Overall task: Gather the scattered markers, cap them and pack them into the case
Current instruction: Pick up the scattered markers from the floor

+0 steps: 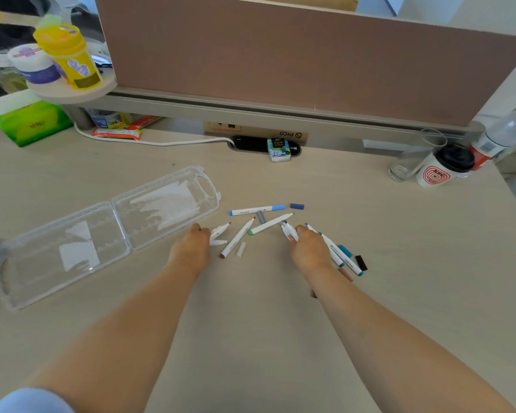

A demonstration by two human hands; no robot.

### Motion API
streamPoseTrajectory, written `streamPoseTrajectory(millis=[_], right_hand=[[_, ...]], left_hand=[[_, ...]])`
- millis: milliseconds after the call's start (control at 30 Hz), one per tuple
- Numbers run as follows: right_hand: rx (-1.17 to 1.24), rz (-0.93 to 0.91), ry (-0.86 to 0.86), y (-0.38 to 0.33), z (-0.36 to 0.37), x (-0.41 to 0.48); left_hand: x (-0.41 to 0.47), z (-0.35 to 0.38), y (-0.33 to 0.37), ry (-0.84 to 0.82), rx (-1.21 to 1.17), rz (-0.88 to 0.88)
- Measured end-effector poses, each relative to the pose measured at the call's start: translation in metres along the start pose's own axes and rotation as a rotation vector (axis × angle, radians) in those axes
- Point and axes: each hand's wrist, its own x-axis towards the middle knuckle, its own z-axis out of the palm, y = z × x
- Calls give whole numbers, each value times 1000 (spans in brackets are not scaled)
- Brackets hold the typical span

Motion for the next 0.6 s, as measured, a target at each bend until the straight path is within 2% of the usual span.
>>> streamPoseTrajectory(millis=[200, 433, 600], right_hand=[[-26, 27, 2, 8, -6, 5], [-48, 2, -48, 8, -4, 10], [-108, 15, -40, 9, 1, 15]], left_hand=[[2, 1, 8, -31, 11, 29], [3, 1, 25, 37, 14, 53], [5, -4, 43, 1, -29, 53]])
